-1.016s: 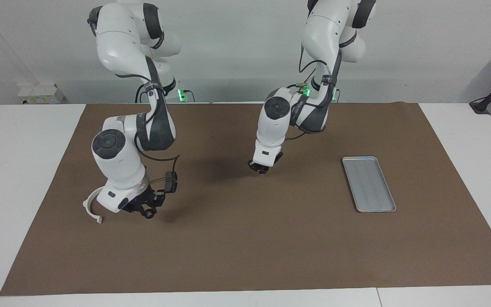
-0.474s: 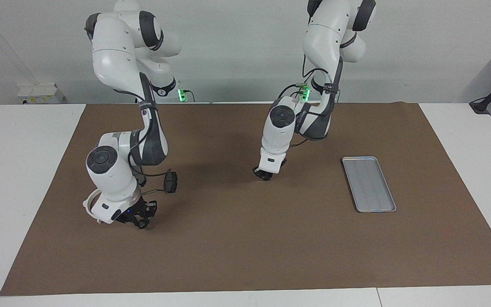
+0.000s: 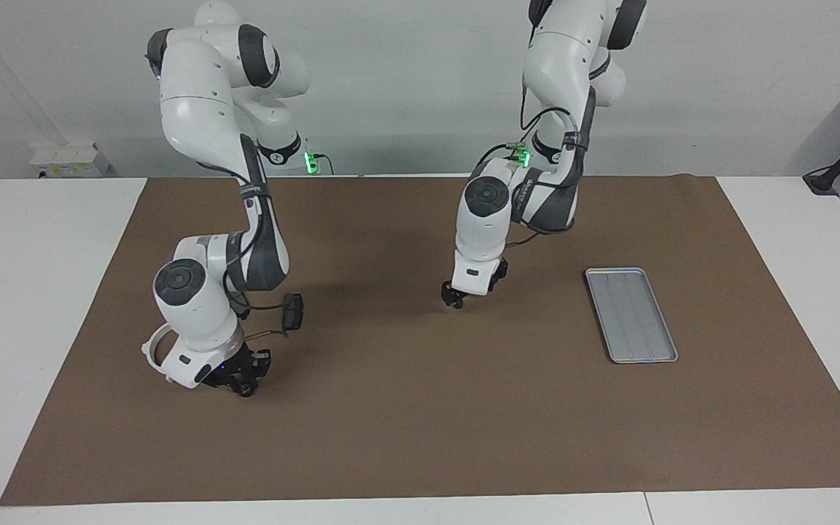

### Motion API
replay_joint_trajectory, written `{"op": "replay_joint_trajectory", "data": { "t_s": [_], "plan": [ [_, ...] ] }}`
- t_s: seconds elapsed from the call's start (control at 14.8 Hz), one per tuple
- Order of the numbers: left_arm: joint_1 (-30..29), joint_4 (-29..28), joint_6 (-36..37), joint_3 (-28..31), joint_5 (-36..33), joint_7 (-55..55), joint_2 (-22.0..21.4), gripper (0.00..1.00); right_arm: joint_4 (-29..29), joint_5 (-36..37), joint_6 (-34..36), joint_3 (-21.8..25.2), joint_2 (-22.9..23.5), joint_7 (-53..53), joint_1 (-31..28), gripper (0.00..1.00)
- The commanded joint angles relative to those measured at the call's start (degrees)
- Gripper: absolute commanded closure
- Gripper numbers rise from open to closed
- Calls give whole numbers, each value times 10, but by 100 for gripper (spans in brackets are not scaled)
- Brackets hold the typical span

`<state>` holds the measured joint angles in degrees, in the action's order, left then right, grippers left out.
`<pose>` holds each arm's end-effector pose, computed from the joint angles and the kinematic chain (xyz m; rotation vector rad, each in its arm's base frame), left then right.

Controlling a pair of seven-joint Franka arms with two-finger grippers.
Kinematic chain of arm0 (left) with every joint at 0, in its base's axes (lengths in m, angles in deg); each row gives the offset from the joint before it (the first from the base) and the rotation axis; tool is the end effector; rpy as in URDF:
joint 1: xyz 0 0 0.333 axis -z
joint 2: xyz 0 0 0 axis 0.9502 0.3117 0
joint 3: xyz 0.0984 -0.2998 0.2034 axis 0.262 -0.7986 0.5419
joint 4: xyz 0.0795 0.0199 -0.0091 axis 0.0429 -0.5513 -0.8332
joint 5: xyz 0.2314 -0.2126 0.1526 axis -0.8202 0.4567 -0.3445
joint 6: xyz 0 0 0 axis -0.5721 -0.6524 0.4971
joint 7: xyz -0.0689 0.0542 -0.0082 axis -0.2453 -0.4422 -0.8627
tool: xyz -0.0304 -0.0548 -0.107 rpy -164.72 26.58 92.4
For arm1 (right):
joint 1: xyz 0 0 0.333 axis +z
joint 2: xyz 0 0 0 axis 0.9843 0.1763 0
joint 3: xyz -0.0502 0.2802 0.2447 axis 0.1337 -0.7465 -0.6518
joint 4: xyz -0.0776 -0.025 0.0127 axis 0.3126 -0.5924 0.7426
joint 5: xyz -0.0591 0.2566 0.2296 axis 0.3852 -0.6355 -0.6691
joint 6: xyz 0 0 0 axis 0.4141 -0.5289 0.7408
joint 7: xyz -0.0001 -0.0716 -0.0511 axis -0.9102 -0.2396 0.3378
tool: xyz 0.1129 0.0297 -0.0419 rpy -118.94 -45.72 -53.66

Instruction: Place bearing gear from tray to pile

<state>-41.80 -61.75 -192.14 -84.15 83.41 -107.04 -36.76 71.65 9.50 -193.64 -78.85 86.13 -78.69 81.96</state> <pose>0.5310 -0.3231 0.4171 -3.0327 -0.6100 0.0322 0.7147 0.0301 0.3442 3.0839 0.3527 0.1183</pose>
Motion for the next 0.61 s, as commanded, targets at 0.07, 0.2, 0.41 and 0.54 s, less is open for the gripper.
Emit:
{"op": "replay_joint_trajectory", "data": {
  "t_s": [0.07,0.2,0.41,0.54],
  "plan": [
    [-98,-37,113,-3,-6,147,-129,0,0,3,58,-6,-38,-15,11,0],
    [-138,-35,163,-3,-4,205,-169,0,-7,2,111,-6,-69,-80,49,0],
    [-206,-36,216,-3,-2,304,-226,0,-41,-5,179,-9,-87,-255,131,0],
    [-247,-37,257,-2,8,380,-256,0,-59,-9,185,-10,-87,-384,204,0]
  ]
}}
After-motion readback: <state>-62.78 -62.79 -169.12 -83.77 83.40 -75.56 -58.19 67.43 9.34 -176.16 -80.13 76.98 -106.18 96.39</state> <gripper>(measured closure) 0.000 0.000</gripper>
